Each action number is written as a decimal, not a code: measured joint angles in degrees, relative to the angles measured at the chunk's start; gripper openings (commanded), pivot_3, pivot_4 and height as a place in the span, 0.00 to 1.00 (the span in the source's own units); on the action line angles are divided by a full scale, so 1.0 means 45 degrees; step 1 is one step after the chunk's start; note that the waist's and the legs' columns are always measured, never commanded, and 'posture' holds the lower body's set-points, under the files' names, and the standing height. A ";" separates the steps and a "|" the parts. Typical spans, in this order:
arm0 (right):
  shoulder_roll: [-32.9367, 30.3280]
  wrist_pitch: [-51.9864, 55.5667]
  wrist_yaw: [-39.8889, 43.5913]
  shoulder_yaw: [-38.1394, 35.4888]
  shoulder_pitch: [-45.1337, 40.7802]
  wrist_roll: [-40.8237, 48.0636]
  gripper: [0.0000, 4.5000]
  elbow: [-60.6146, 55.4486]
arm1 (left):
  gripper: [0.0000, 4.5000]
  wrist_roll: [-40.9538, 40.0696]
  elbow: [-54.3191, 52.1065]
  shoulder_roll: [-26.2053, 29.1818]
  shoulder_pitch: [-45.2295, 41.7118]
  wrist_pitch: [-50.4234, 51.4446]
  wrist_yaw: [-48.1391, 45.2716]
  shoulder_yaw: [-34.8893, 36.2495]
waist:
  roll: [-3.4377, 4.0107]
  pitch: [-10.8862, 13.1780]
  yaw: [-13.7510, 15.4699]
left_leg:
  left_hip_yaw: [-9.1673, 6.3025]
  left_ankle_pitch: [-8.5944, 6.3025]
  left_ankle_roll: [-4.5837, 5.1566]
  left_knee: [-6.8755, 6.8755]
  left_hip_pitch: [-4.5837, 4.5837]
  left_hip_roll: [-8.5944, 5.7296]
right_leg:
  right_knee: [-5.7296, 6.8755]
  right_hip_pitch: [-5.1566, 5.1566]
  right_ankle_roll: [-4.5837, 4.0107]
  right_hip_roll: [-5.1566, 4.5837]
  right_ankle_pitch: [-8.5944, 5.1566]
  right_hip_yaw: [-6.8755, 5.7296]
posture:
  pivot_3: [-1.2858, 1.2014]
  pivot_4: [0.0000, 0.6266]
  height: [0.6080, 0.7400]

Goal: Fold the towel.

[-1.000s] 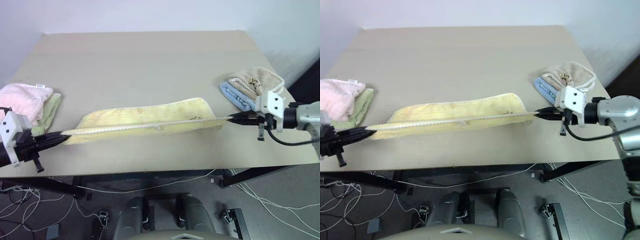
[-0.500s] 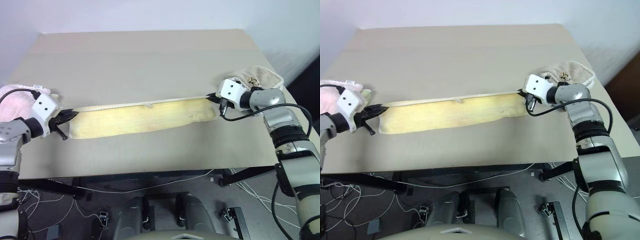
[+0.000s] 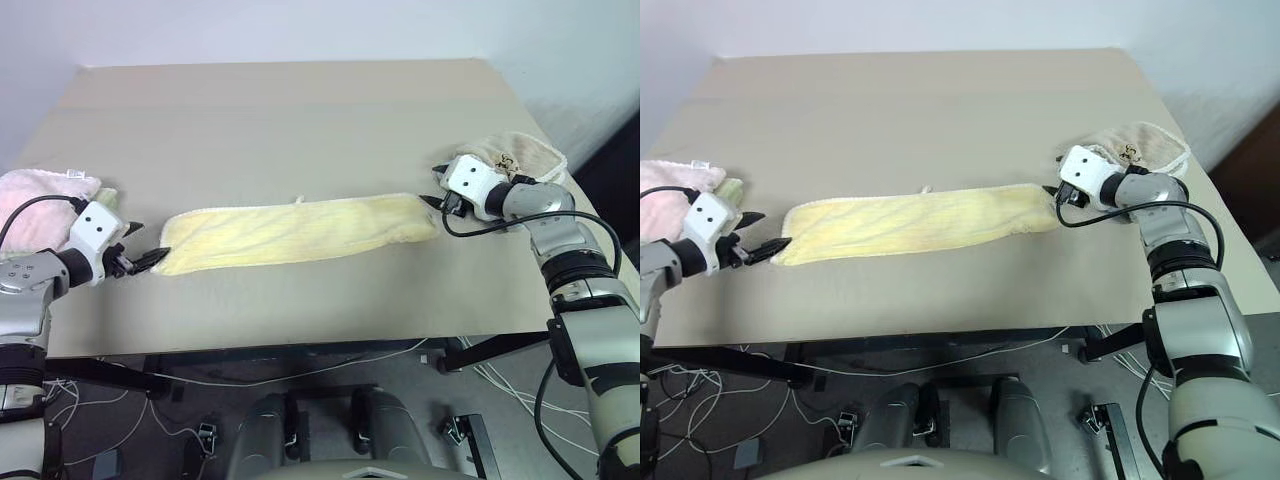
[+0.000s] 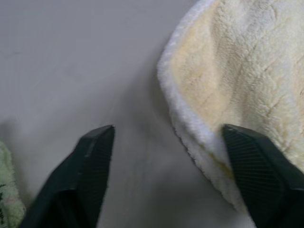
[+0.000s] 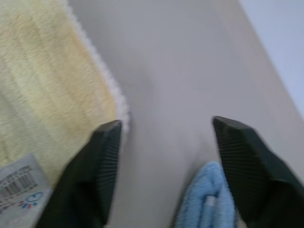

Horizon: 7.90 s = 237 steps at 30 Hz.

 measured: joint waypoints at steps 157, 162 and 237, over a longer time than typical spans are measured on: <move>0.4427 0.9886 -0.1011 -0.2594 0.3514 0.5724 0.00 -0.9192 | 0.01 -1.4646 -0.8487 -1.0023 0.2358 0.6432 1.5037 0.3878 | 0.0069 -0.0077 0.0380 | -0.0092 -0.0035 0.0055 0.0018 0.0026 -0.0011 | -0.0030 0.0078 -0.0009 -0.0001 0.0005 -0.0047 | 0.52 0.24 1.00; 0.4362 0.9887 -0.1170 -0.2682 0.3721 0.5724 0.00 -0.9207 | 0.01 -1.4550 -0.8096 -0.8095 0.1360 0.6250 1.3961 0.4582 | 0.0063 -0.0071 0.0365 | -0.0092 -0.0033 0.0050 0.0016 0.0019 -0.0006 | -0.0033 0.0073 -0.0009 0.0008 0.0005 -0.0050 | 0.52 0.24 1.00; 0.4755 1.5619 -0.1667 -0.3707 0.4565 0.8331 0.64 -1.0239 | 0.00 -0.0743 -0.5488 -0.4097 0.1780 0.2476 0.5395 0.0610 | 0.0059 -0.0043 0.0386 | -0.0078 -0.0044 0.0058 -0.0018 -0.0015 -0.0002 | -0.0032 0.0011 -0.0015 -0.0034 0.0006 -0.0043 | 0.52 0.24 1.00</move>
